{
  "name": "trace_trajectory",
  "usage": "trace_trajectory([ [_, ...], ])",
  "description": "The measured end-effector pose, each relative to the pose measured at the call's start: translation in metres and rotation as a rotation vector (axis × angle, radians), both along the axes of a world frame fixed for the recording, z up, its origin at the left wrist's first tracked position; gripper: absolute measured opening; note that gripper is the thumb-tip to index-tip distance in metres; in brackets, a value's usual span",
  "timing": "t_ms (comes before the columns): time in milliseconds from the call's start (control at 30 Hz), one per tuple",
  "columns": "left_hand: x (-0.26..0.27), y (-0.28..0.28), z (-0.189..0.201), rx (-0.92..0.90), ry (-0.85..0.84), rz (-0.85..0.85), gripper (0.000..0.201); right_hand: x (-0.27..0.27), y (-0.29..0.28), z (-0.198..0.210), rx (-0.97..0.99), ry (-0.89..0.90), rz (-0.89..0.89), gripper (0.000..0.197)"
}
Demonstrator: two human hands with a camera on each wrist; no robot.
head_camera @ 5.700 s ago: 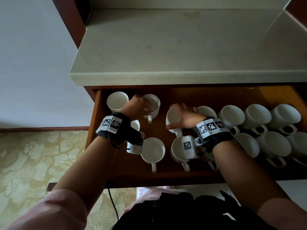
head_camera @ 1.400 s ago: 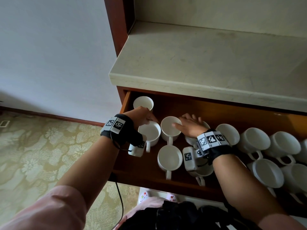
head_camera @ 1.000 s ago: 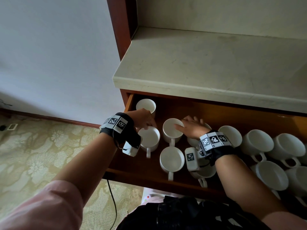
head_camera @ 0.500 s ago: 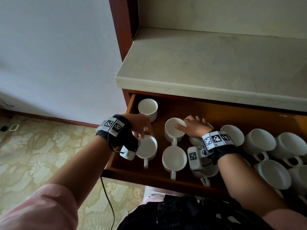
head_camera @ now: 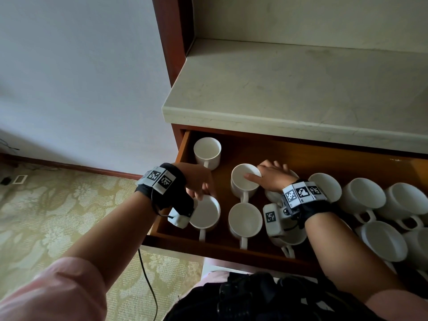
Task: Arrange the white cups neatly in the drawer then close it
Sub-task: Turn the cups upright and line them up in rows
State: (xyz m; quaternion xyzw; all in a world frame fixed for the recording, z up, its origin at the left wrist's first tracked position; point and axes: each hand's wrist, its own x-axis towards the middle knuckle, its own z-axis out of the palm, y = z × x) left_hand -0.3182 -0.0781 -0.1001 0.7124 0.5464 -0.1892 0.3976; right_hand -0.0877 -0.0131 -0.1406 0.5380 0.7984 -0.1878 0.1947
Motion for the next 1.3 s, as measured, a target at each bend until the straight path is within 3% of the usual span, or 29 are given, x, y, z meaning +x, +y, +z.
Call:
trace_trajectory([
  [1300,0.0025,0.0039,-0.001,-0.011,-0.01,-0.04,0.046,-0.0003,-0.0033,0.0023,0.004,0.017,0.001,0.064],
])
